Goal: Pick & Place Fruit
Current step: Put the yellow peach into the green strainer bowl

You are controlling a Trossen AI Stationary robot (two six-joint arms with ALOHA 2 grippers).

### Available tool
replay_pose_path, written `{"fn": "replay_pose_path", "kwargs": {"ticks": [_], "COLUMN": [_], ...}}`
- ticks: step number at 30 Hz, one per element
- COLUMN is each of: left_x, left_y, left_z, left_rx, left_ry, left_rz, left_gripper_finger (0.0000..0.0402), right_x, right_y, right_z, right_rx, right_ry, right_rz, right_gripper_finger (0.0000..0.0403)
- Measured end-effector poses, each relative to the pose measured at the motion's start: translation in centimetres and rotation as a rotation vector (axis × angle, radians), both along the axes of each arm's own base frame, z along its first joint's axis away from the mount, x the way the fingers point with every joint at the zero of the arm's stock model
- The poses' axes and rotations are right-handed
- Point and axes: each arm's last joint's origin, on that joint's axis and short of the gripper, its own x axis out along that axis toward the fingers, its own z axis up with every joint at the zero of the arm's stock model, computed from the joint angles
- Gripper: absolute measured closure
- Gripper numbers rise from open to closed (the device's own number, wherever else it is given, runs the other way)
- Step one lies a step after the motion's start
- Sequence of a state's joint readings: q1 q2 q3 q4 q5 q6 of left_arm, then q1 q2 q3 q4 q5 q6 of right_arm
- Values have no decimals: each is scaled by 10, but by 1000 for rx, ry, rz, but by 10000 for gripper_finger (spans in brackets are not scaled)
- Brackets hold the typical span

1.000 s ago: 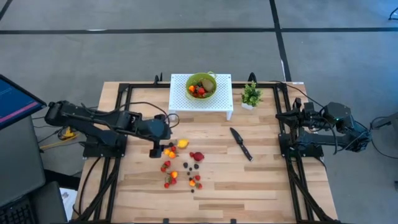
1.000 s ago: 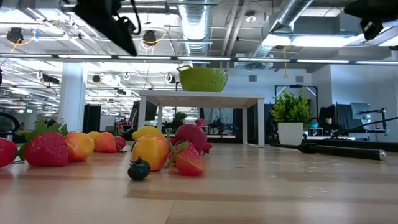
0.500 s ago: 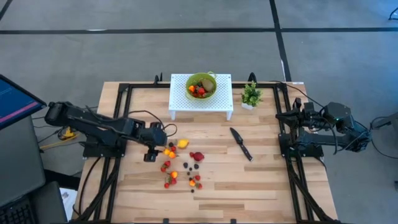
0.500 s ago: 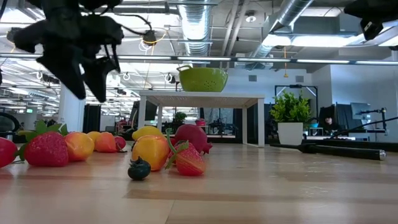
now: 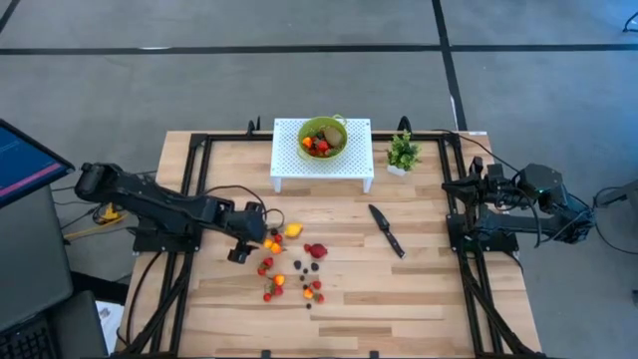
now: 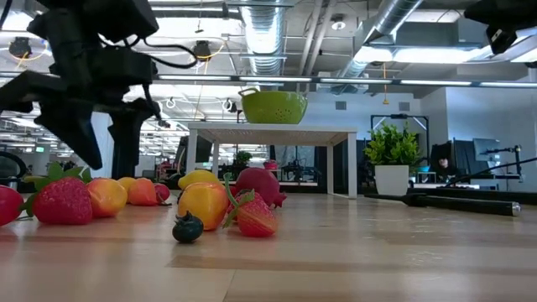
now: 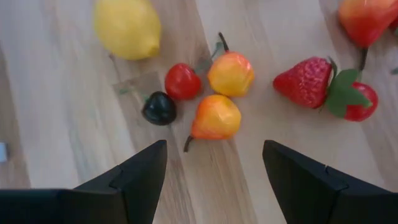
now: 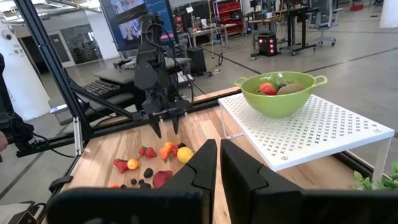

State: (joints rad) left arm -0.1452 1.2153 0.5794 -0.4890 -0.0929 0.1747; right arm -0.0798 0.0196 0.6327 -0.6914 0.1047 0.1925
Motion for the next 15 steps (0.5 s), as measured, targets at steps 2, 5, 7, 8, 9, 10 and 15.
{"fn": "replay_pose_path", "kwargs": {"ticks": [2,5,7,8,9,10,15], "left_x": [1,5,7,9,10,12,17], "left_y": [-1,-1,-2,-2,-2,-3,-6], "left_z": [-6,-12,-15,-17,-18,-20,-31], "left_rx": [-6,-6,-8,-13,-19,-27,-43], "left_ry": [16,25,28,26,29,29,63], "left_rz": [-14,-16,-19,-21,-24,-28,-44], "left_gripper_finger": [142,142,142,142,142,142,142], "right_x": [0,0,0,0,0,0,0], "right_y": [0,0,0,0,0,0,0], "right_z": [0,0,0,0,0,0,0], "right_rx": [0,0,0,0,0,0,0], "right_ry": [0,0,0,0,0,0,0], "right_rz": [0,0,0,0,0,0,0], "right_gripper_finger": [386,386,386,386,386,386,386]}}
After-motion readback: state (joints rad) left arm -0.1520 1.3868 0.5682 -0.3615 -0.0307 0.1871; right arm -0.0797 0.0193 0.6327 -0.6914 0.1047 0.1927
